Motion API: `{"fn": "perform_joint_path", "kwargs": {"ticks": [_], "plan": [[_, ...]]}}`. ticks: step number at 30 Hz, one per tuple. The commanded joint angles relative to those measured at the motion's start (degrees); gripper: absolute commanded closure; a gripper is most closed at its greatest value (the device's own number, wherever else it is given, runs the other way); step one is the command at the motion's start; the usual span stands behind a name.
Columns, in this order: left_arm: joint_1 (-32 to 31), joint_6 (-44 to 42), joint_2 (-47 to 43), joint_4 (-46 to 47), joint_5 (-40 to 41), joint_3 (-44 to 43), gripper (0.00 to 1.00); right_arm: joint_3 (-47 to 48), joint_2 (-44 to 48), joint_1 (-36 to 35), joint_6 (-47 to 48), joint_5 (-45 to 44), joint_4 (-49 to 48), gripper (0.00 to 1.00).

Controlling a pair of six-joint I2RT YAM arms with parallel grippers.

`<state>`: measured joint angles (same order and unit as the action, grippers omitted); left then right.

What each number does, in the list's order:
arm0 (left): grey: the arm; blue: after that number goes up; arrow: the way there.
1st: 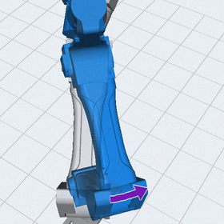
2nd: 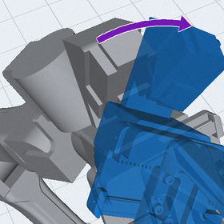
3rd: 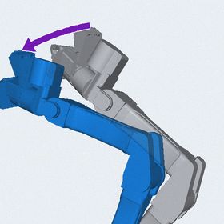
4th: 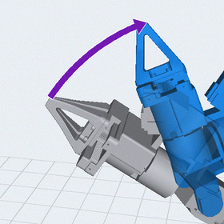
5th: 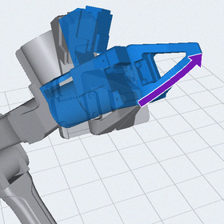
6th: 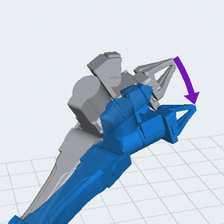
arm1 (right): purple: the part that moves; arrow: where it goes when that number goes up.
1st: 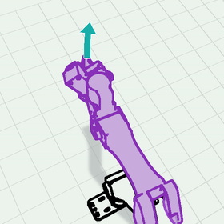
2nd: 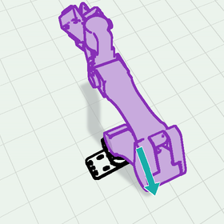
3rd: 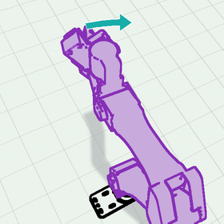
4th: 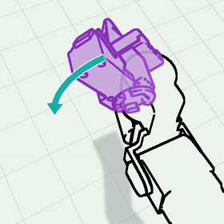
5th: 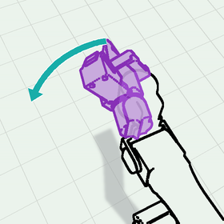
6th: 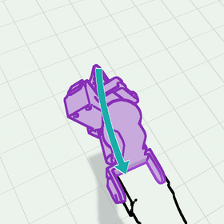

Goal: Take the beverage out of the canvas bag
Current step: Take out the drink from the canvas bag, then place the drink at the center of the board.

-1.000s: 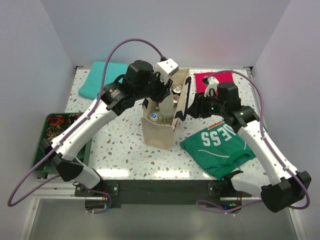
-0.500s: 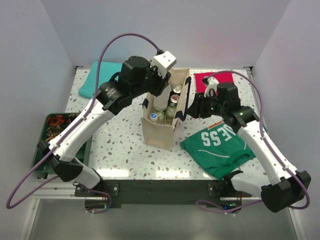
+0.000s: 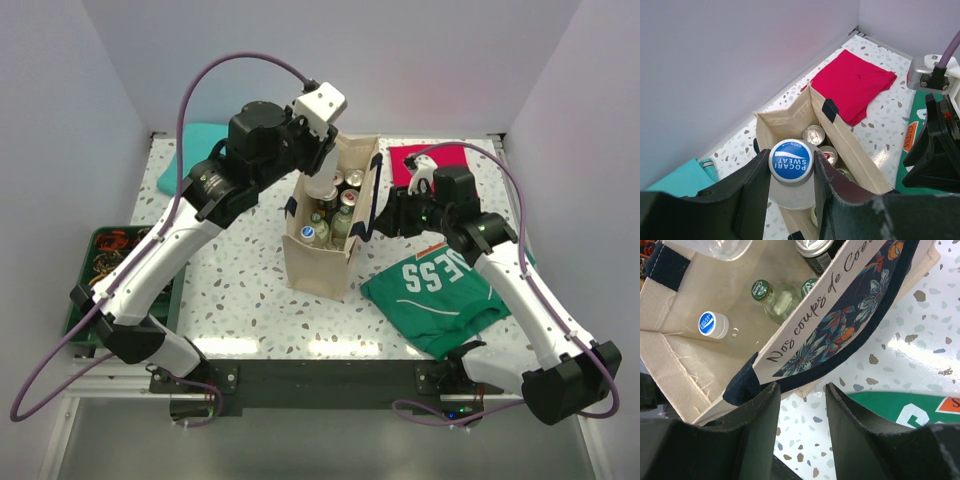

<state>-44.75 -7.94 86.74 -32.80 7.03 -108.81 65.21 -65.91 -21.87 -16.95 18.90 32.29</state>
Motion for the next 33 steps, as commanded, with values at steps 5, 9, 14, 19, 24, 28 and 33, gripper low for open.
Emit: {"fn": "perform_joint_path", "kwargs": {"ticks": [5,9,14,19,24,28,33], "plan": [[0.0,-4.0,-3.9,14.9,5.3,-5.1,1.00,0.1,1.2,-0.3,-0.6,-1.1,-1.7,0.55],[0.1,-5.2,-4.2,16.3,9.0,-5.9,1.00,0.2,1.2,-0.3,-0.6,-0.9,-1.5,0.55],[0.9,-7.2,-5.2,18.2,11.8,-6.7,1.00,0.4,1.1,-0.3,-0.8,-0.4,-1.6,0.55],[2.6,-8.0,-6.6,20.5,13.6,-5.8,1.00,0.9,1.2,-0.3,-0.9,-0.2,-1.6,0.55],[5.9,-7.2,-8.0,23.6,14.8,-0.5,1.00,1.1,0.9,-0.4,-1.1,0.4,-1.7,0.55],[13.9,-1.6,-9.0,25.2,9.4,4.8,1.00,1.2,0.9,-0.4,-1.2,0.5,-1.9,0.55],[17.3,1.0,-7.7,27.9,6.4,10.2,1.00,2.0,0.8,-0.3,-1.2,0.5,-1.5,0.55]]}}
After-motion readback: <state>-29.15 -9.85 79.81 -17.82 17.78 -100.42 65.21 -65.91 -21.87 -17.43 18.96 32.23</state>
